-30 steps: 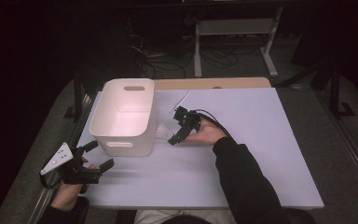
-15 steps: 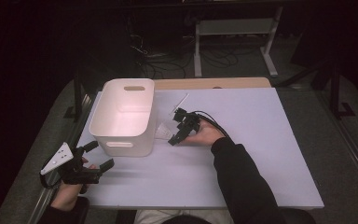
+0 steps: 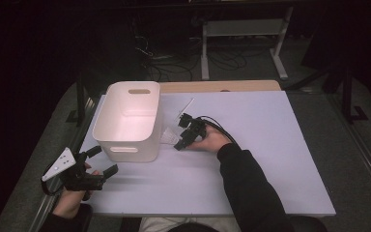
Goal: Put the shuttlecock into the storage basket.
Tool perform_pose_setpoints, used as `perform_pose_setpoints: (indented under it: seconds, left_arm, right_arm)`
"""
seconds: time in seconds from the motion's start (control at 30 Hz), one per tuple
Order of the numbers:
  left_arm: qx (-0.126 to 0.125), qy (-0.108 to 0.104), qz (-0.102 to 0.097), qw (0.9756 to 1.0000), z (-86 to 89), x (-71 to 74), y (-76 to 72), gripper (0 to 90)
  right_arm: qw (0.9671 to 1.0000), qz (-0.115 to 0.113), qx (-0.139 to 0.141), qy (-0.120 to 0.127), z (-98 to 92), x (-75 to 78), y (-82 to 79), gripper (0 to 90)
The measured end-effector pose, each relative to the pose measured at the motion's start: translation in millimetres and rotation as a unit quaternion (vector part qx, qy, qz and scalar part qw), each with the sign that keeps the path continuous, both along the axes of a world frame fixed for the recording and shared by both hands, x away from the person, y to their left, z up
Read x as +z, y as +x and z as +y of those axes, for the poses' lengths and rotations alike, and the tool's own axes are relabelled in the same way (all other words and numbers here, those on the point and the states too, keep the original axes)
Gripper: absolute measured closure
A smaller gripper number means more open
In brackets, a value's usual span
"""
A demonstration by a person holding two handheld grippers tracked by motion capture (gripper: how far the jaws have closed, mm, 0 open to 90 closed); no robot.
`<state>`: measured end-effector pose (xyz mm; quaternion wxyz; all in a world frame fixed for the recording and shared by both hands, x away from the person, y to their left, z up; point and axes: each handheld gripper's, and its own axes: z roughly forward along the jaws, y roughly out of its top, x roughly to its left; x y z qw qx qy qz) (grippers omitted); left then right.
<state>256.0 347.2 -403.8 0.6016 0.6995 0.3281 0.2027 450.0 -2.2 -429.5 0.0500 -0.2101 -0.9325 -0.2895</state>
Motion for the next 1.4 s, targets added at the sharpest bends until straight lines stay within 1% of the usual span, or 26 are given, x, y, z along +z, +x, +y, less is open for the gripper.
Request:
perform_pose_setpoints:
  seconds: [0.07,0.2,0.23,0.3,0.37,0.47,0.63,0.9,0.93,1.2,1.4]
  left_arm:
    - [-0.001,0.0,0.0,1.0,-0.1,0.0,0.0,0.0]
    - [-0.001,0.0,0.0,1.0,0.1,0.0,-0.1,0.0]
    - [-0.001,0.0,0.0,1.0,0.1,0.0,-0.1,0.0]
    - [-0.001,0.0,0.001,1.0,-0.1,0.0,-0.1,0.0]
    - [-0.001,0.0,0.001,1.0,0.0,0.0,0.0,0.0]
    - [-0.001,0.0,0.001,1.0,-0.1,0.0,-0.2,0.0]
    - [-0.001,0.0,0.001,1.0,-0.2,-0.1,-0.1,0.0]
    - [-0.001,0.0,0.001,1.0,0.0,0.0,-0.1,0.0]
    - [-0.001,0.0,0.001,1.0,-0.1,0.0,-0.1,0.0]
    - [0.0,0.0,0.001,1.0,-0.2,-0.1,0.0,0.0]
    - [-0.001,0.0,0.002,1.0,-0.3,-0.1,0.1,0.0]
  right_arm:
    - [1.0,0.0,0.002,-0.004,1.3,-1.0,-0.7,36.9]
    - [1.0,-0.003,0.002,-0.008,2.1,-2.3,-0.7,45.8]
    - [1.0,-0.003,0.002,-0.008,2.1,-2.3,-0.7,45.8]
    - [0.9999,-0.006,0.001,-0.01,1.9,-2.1,-0.5,52.4]
    - [0.9999,-0.01,0.0,-0.013,1.8,-1.9,-0.8,56.6]
    - [0.9999,-0.007,-0.001,-0.012,0.9,-1.1,-0.5,62.6]
    - [0.9998,-0.011,0.0,-0.014,0.3,-0.2,-0.9,63.3]
    - [0.9999,-0.014,0.001,-0.007,-1.8,3.6,-1.7,63.6]
    - [0.9999,-0.016,0.002,-0.005,-2.1,6.5,-3.0,63.6]
    - [0.9998,-0.021,0.0,-0.006,-4.8,11.4,-5.0,63.6]
    - [0.9997,-0.023,0.005,-0.009,-5.9,15.4,-7.8,63.6]
